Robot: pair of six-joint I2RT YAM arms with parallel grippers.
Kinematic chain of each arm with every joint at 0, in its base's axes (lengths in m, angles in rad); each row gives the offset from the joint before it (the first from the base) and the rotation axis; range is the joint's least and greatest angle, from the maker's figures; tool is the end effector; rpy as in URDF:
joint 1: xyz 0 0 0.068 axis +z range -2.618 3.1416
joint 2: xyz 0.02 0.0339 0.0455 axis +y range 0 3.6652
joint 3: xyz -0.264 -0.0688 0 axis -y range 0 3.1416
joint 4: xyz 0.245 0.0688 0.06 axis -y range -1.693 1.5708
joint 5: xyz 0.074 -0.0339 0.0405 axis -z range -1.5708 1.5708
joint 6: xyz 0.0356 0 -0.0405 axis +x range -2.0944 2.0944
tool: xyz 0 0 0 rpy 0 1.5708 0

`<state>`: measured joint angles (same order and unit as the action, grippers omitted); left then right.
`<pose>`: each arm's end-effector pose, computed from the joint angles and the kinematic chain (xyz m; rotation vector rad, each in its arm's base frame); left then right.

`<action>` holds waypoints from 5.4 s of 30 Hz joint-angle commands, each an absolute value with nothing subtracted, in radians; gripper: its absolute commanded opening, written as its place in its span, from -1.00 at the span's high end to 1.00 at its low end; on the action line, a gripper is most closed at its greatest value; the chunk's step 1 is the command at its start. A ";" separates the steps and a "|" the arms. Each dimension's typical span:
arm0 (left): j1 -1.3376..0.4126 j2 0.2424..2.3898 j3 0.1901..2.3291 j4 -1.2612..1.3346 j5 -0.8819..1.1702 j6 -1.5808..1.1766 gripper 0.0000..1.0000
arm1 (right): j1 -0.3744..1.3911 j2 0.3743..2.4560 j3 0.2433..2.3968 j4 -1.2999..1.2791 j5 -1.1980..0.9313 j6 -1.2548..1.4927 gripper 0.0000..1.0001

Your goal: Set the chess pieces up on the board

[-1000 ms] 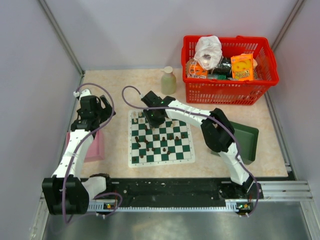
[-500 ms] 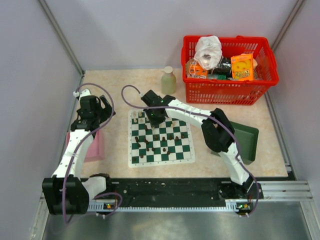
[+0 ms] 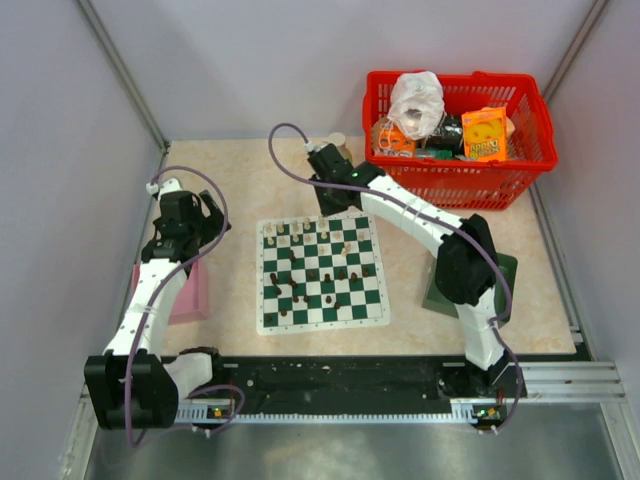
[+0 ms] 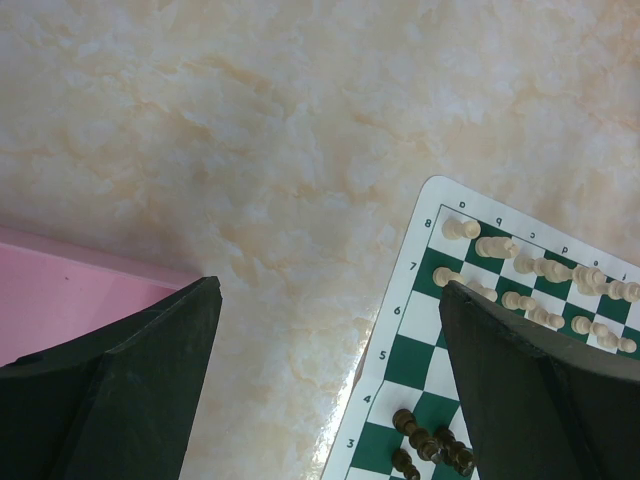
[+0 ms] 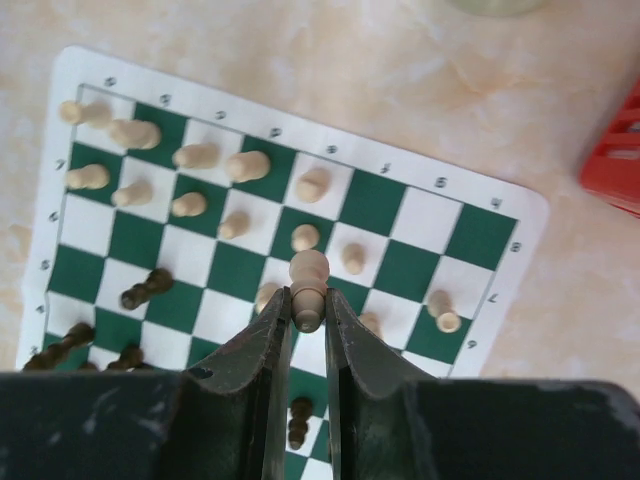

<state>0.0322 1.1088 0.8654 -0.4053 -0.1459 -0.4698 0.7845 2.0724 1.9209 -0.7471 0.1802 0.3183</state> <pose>0.2413 0.0130 0.2830 -0.6270 2.1220 -0.0807 0.3344 0.3248 0.2820 -0.4939 2.4173 0.2616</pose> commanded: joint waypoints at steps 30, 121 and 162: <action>0.041 1.101 0.867 -0.385 -0.152 -0.472 -0.91 | 0.698 2.279 1.970 -0.654 0.232 0.330 0.74; 0.041 1.137 0.854 -0.354 -0.103 -0.482 -0.91 | 0.706 2.092 1.664 -0.724 0.094 0.383 0.37; 0.043 1.134 0.870 -0.354 -0.066 -0.456 -0.92 | 0.675 2.077 1.913 -0.782 0.172 0.350 0.62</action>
